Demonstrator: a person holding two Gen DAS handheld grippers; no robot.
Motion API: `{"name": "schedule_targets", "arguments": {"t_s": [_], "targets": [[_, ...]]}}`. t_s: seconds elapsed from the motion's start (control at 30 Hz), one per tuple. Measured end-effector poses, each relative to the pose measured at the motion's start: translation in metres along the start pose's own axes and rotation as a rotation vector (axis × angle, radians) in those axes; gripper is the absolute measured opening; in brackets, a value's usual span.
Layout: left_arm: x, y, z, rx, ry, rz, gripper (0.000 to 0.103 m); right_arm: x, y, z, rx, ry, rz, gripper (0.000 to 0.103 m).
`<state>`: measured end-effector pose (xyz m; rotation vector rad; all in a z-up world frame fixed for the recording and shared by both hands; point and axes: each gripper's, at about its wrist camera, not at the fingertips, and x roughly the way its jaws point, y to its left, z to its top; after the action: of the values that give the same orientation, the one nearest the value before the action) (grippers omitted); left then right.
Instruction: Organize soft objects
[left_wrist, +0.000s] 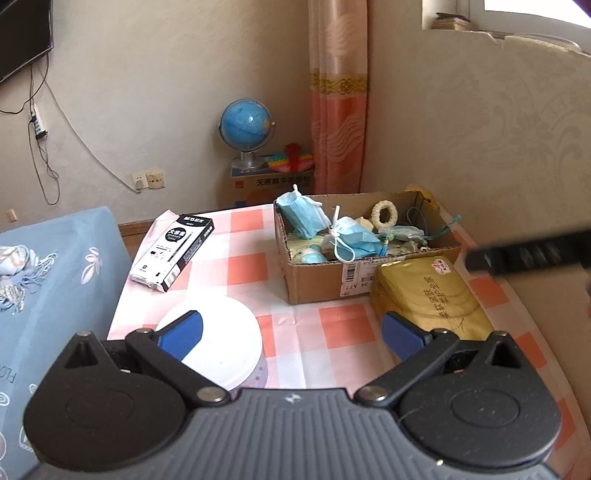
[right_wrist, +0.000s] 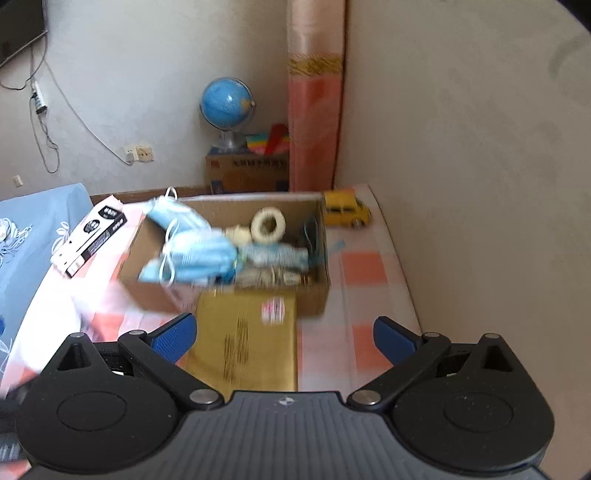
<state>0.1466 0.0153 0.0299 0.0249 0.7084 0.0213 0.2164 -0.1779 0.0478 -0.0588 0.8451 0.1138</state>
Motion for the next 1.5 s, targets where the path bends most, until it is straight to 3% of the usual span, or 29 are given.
{"name": "schedule_targets", "arguments": {"t_s": [0.33, 1.5], "targets": [[0.004, -0.011, 0.024, 0.003, 0.051, 0.012, 0.103, -0.034, 0.005, -0.009, 0.043, -0.029, -0.021, 0.103], [0.009, -0.013, 0.032, 0.016, 0.064, 0.030, 0.102, -0.034, 0.008, -0.006, 0.052, -0.031, -0.029, 0.103]]}}
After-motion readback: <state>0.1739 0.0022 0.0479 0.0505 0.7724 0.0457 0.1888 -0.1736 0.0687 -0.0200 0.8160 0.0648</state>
